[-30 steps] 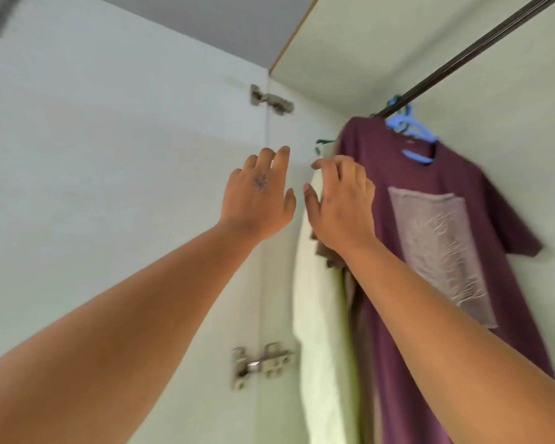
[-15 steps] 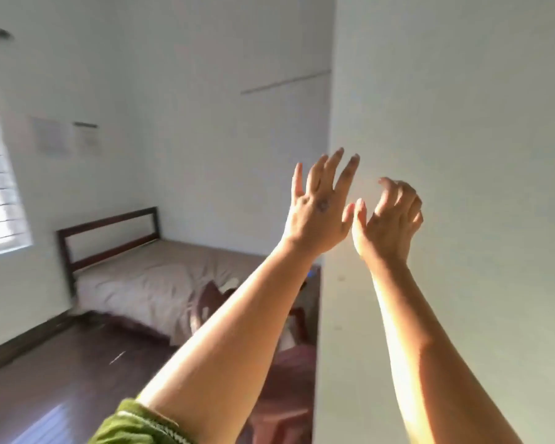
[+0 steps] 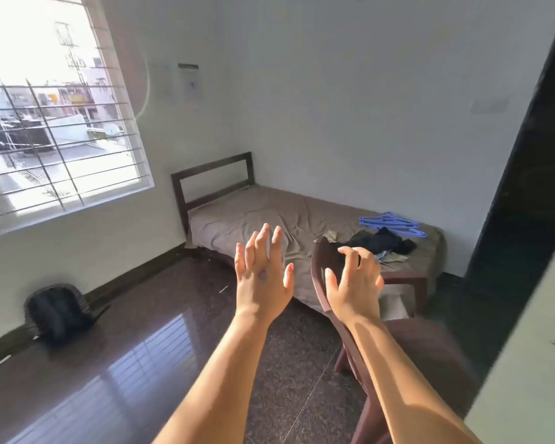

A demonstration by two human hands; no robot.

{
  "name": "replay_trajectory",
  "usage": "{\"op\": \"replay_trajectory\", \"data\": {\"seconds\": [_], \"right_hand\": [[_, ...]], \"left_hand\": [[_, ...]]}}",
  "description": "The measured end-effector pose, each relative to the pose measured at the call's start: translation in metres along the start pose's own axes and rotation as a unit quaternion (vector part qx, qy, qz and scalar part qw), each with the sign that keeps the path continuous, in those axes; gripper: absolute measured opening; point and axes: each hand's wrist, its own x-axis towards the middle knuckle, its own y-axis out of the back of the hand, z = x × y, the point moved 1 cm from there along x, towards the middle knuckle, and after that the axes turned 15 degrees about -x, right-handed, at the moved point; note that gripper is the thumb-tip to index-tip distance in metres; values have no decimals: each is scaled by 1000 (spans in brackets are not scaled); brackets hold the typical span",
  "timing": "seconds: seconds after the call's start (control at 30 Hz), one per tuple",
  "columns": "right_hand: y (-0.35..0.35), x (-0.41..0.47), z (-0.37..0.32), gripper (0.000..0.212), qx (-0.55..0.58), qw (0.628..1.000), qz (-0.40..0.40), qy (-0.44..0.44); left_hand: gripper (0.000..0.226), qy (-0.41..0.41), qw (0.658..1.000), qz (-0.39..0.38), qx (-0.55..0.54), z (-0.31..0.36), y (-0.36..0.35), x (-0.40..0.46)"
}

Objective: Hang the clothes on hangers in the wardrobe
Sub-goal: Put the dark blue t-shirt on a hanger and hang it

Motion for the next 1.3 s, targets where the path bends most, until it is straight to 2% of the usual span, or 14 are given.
{"op": "replay_trajectory", "data": {"seconds": [0.23, 0.37, 0.53, 0.63, 0.77, 0.87, 1.03, 1.13, 1.3], "right_hand": [[-140, 85, -65, 46, 40, 997, -71, -3], [-205, 141, -103, 47, 51, 995, -92, -5], [-291, 188, -147, 45, 66, 990, -120, 11], [-347, 218, -162, 46, 14, 988, -146, 42], [-414, 275, -174, 45, -60, 981, -173, 63], [-456, 315, -166, 46, -79, 978, -188, 30], [-522, 347, -119, 43, -91, 968, -215, -95], [-565, 360, -69, 43, -115, 944, -262, -162], [-650, 402, 22, 40, -135, 892, -340, -265]], "left_hand": [[78, 3, 996, -75, 44, -132, -77, 65], [75, 52, 994, -84, 49, -197, -106, 106], [76, 69, 994, -83, 31, -288, -149, 148], [76, 66, 992, -103, 32, -351, -187, 178], [73, 53, 984, -171, 19, -412, -245, 240], [73, 20, 978, -206, -12, -436, -295, 289], [73, -51, 955, -284, -65, -451, -395, 333], [73, -75, 938, -323, -98, -449, -466, 348], [73, -69, 902, -408, -120, -422, -604, 382]]}}
